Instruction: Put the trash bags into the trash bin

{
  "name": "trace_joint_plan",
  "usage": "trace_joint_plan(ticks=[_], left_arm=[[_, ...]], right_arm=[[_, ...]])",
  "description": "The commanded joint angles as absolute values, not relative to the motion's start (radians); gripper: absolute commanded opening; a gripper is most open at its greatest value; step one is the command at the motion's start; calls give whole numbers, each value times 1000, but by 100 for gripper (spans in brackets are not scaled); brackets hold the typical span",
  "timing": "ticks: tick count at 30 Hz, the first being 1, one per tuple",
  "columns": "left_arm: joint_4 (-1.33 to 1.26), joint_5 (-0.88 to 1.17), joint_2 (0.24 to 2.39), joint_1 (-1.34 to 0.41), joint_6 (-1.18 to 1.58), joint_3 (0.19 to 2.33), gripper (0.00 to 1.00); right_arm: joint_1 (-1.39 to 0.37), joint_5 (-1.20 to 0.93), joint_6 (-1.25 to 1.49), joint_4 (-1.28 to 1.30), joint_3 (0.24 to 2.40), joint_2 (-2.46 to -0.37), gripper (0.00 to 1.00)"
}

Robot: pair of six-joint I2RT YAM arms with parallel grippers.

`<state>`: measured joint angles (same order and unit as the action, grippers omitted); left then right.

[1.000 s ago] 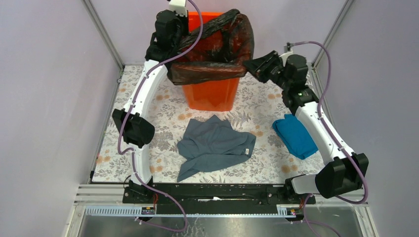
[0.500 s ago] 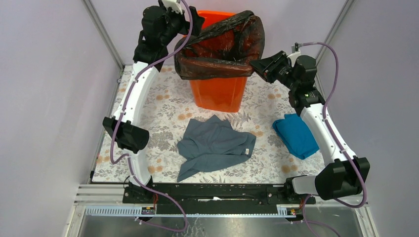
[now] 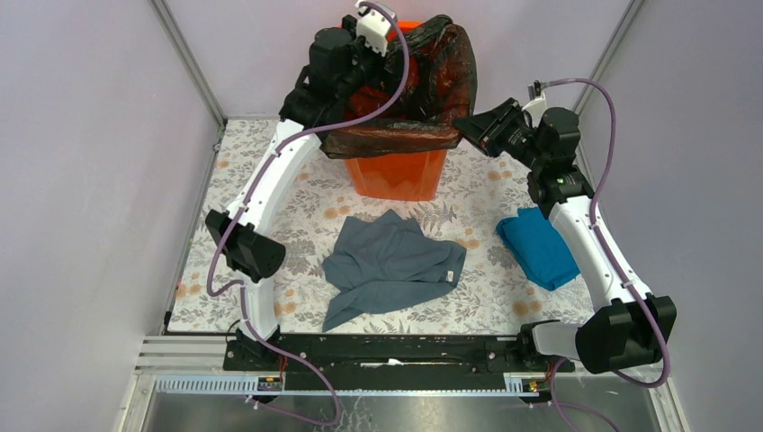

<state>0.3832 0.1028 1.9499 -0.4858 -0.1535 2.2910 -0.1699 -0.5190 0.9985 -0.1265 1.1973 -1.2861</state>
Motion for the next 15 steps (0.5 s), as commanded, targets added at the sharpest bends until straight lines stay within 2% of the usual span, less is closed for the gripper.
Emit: trace_joint_plan(ticks=[1, 6, 11, 13, 15], left_arm=[[382, 3, 1941, -481, -228, 2310, 99], [426, -9, 1961, -491, -239, 2325, 99], [390, -167, 1972, -525, -315, 2312, 97], [366, -206, 1971, -526, -310, 2312, 90], [338, -256, 1967, -526, -291, 2316, 74]], right_arm=[[-176, -580, 860, -174, 1188, -1266, 0], [-176, -591, 840, -177, 1173, -1248, 0], [-176, -617, 832, -193, 1158, -1245, 0], [-176, -619, 820, -188, 1153, -1242, 0], [-176, -624, 807, -183, 1144, -1235, 0]])
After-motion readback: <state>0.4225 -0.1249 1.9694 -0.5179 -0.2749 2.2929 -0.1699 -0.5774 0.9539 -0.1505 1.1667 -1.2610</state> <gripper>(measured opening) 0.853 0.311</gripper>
